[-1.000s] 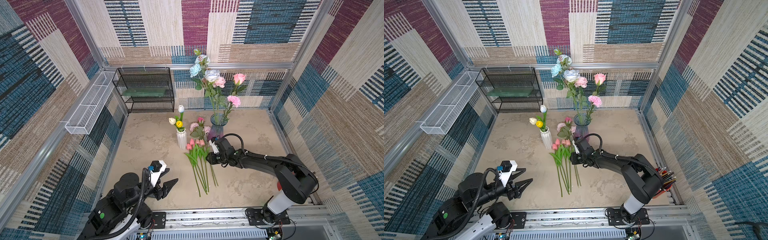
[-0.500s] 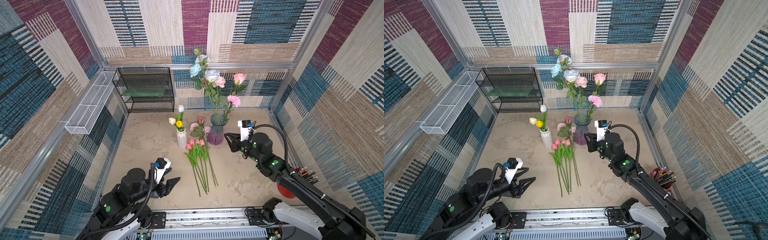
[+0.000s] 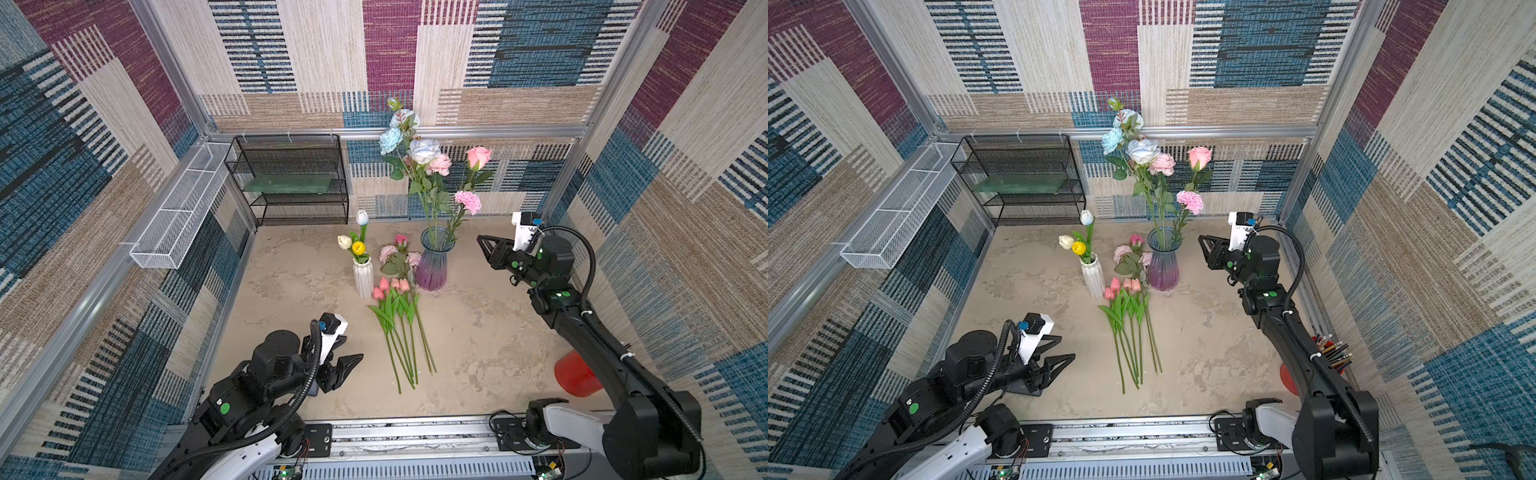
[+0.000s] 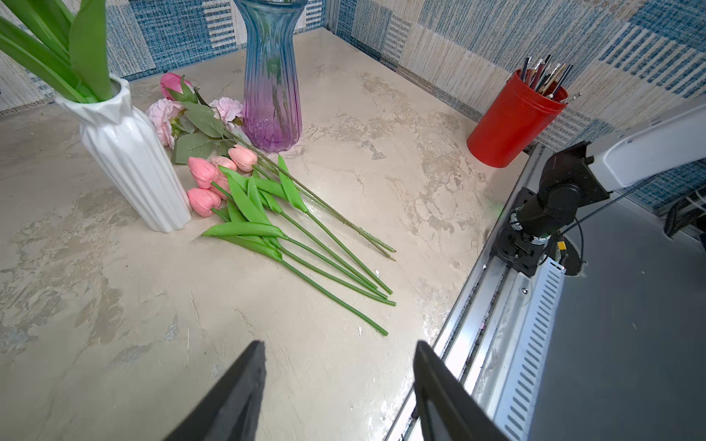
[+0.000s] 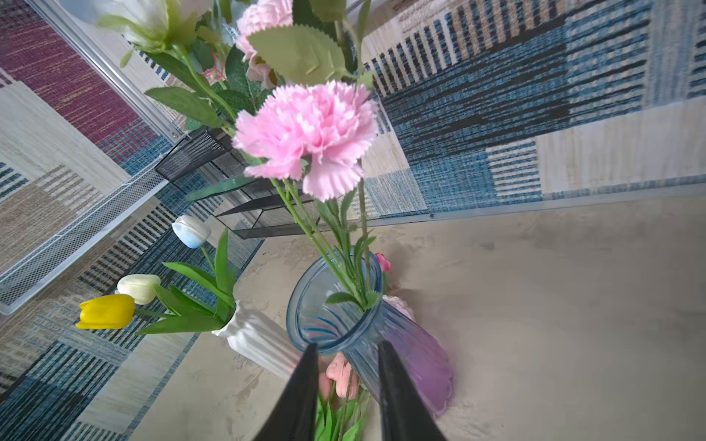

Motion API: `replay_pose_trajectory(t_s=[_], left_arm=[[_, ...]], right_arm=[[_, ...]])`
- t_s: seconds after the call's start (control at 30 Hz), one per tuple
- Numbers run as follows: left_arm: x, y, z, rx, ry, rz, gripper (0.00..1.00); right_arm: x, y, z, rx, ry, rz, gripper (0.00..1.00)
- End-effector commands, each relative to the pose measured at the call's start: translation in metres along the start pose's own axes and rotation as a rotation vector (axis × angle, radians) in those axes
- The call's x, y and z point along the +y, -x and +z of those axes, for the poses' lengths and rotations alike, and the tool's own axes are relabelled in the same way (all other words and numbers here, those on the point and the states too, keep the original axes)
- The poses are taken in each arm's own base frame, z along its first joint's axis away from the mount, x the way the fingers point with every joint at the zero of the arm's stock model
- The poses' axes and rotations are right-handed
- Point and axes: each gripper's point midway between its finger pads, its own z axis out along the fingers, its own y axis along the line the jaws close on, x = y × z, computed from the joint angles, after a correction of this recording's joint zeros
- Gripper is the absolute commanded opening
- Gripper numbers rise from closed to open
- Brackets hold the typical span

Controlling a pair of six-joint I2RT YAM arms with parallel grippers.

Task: Pick out pink flowers from the vase
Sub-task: Pick up the flower from the vase.

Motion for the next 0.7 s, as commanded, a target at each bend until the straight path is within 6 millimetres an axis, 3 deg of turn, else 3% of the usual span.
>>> replay_pose_trajectory(t_s=[0.0,0.2,0.4,0.67], left_arm=[[-0.003,0.004,0.003,0.012,-0.019,-0.005,0.63],[-0.004,-0.009,0.023,0.129,-0.044,-0.026,0.59],[-0.002,-0.01,0.018,0.1,-0.03,-0.011,0.59],[-0.002,-0.008,0.016,0.087,-0.029,-0.004,0.59]], right_arm=[[0.023,0.021,0.005,-0.087,0.101,-0.118,0.33],[0.04,0.022,0.021,-0.192,0.121,-0.294,0.4],[0.014,0.021,0.044,-0.205,0.021,-0.263,0.44],[0.005,0.023,0.068,-0.186,0.024,-0.235,0.42]])
